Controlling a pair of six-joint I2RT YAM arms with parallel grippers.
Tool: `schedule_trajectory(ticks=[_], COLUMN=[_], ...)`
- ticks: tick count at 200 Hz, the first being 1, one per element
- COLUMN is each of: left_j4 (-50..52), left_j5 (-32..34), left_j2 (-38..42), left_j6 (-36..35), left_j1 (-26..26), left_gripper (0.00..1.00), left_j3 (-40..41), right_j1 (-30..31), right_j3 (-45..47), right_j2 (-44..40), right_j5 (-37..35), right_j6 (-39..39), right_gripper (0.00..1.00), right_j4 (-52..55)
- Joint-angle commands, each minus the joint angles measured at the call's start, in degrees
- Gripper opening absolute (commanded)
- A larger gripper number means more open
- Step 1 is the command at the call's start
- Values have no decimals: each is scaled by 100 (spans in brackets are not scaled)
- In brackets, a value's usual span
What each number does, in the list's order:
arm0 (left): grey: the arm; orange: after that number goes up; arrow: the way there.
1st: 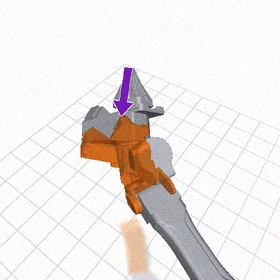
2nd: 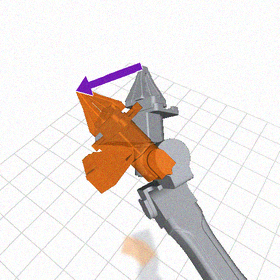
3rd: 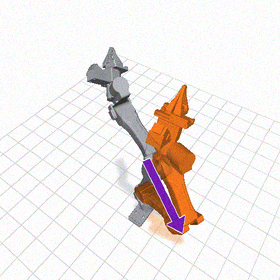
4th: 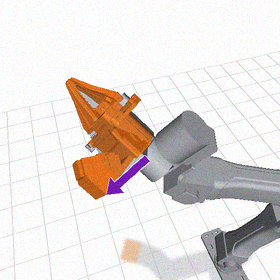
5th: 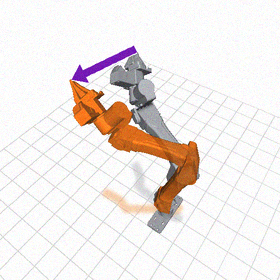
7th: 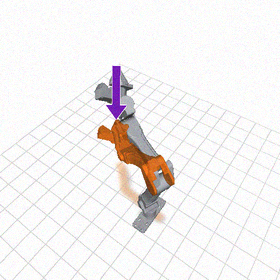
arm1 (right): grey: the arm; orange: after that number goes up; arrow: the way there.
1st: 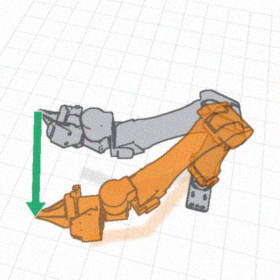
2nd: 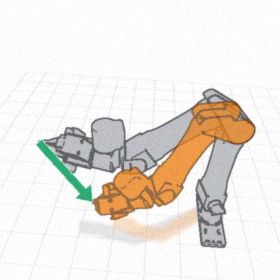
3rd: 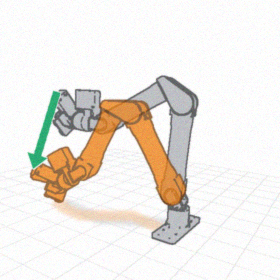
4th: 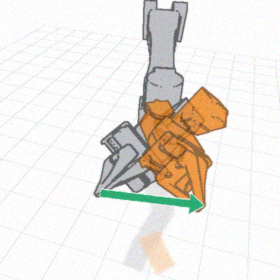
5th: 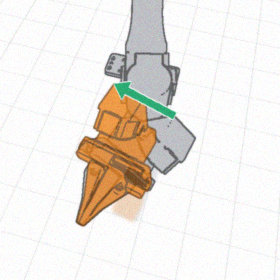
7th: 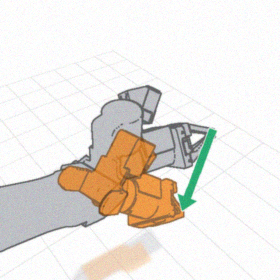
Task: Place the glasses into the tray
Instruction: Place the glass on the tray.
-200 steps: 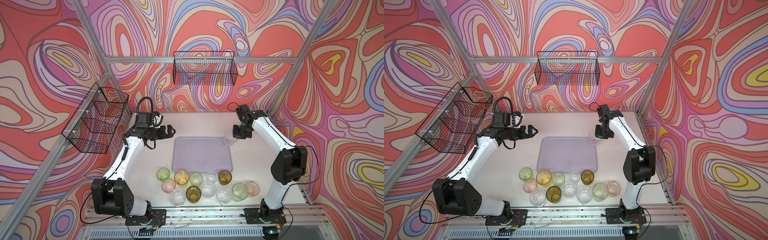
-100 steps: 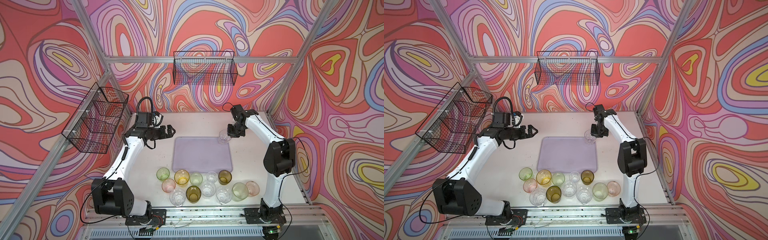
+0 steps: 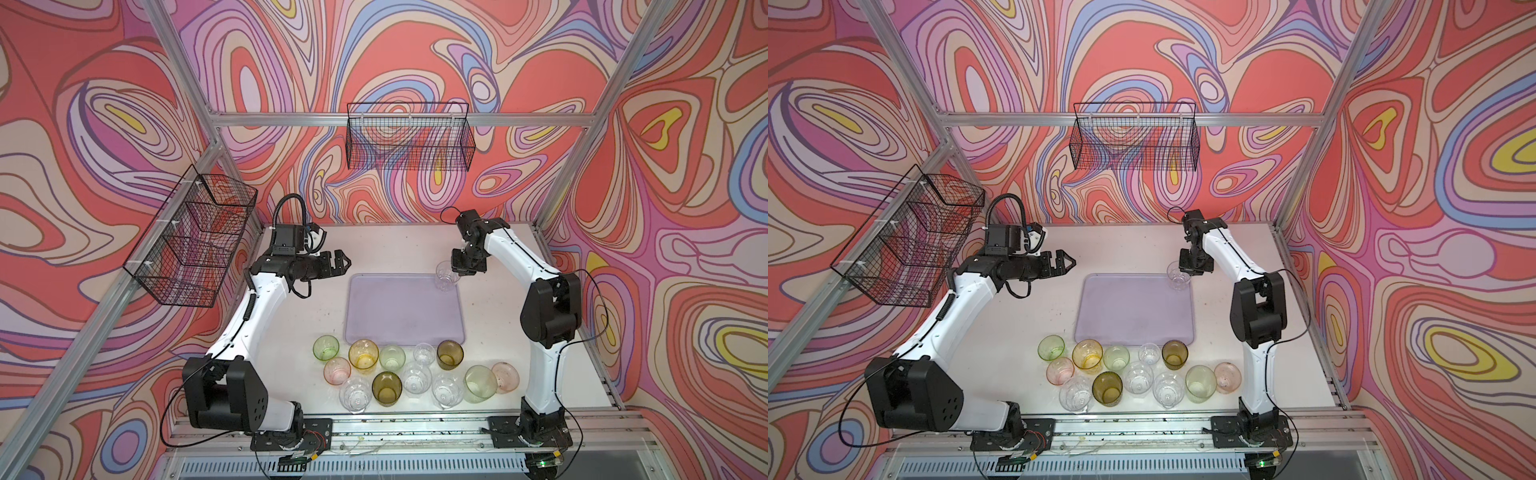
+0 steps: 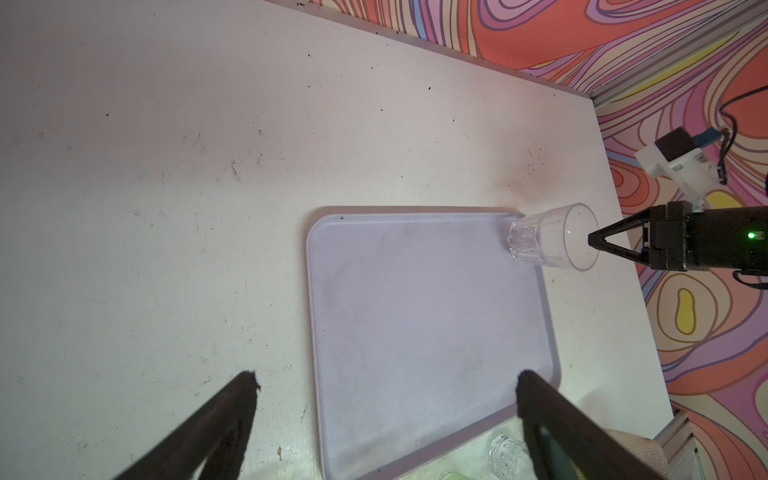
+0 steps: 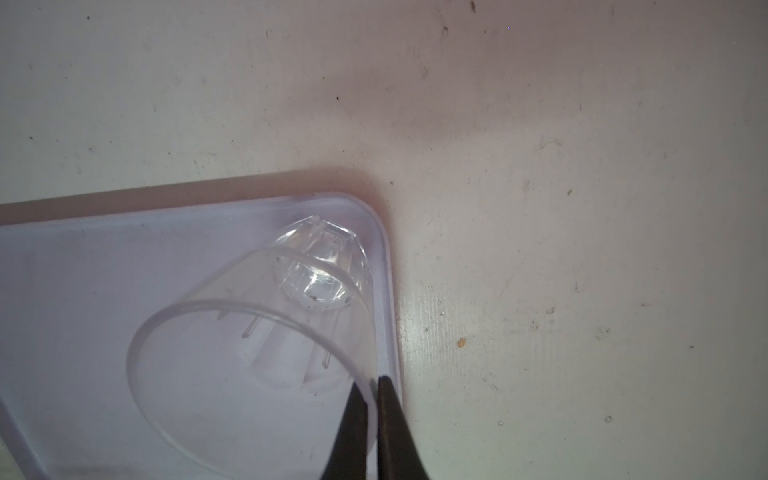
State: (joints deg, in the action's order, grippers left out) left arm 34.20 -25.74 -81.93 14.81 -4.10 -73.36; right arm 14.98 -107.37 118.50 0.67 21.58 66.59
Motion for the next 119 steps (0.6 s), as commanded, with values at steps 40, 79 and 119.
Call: schedule_trajectory(ticks=[40,79,119], left_j4=[194,198,212], left_j5=[-48,-71,-67], left_j2=[-86,-95,-104], left_j6=[-30,-31,-39], left_j1=[-8,-4,-12], left_gripper=[100,100,100], left_j3=[-64,-64,-64], right_j1=[31,31,31], right_j3=[-111,-135,-179], right_j2=[200,222,192], right_j5=[-96,-66,-126], right_j6=[10,91,121], right_gripper=[1,11,19], right_j4=[23,-44,-22])
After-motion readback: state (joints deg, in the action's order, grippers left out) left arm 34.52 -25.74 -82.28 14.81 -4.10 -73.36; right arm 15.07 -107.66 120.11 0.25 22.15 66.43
